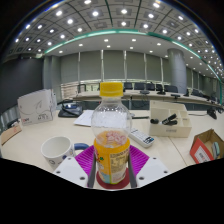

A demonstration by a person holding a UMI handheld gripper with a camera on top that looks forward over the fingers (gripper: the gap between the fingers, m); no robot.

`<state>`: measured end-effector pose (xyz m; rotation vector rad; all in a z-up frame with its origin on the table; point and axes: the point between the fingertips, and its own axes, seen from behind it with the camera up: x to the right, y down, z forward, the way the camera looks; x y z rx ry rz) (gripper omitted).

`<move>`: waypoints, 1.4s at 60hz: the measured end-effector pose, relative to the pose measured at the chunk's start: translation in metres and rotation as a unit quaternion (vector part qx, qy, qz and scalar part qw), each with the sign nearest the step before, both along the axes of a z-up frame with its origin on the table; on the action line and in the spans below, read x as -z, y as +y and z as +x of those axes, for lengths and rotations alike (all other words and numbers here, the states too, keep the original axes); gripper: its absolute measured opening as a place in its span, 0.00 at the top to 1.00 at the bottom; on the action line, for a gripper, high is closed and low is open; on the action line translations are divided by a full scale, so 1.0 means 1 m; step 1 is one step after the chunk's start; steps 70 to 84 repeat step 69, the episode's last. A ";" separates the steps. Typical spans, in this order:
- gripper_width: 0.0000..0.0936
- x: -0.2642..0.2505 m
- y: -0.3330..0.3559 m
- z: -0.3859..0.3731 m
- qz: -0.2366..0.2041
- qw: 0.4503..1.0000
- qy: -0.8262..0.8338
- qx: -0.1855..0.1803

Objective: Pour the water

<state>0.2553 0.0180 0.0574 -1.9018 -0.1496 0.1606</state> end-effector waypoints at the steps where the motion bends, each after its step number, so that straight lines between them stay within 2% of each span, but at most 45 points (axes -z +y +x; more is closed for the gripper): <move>1: 0.46 -0.002 -0.004 0.000 -0.001 1.000 -0.001 0.001; 5: 0.37 0.001 -0.009 0.001 -0.021 1.000 -0.006 0.008; 9: 0.10 0.005 -0.014 0.005 -0.044 0.999 -0.009 0.027; 10: 0.07 0.004 -0.017 0.007 -0.049 0.998 -0.009 0.035; 12: 0.09 0.000 -0.021 0.008 -0.053 0.998 -0.008 0.045; 24: 0.08 -0.056 -0.084 0.000 -0.071 0.993 -0.031 0.090; 38: 0.08 -0.134 -0.224 -0.062 -0.117 0.984 -0.034 0.130; 49: 0.08 -0.180 -0.301 -0.106 -0.112 0.984 -0.045 0.134; 59: 0.08 -0.197 -0.344 -0.122 -0.108 0.983 -0.042 0.143; 84: 0.08 -0.201 -0.367 -0.130 -0.105 0.983 -0.057 0.140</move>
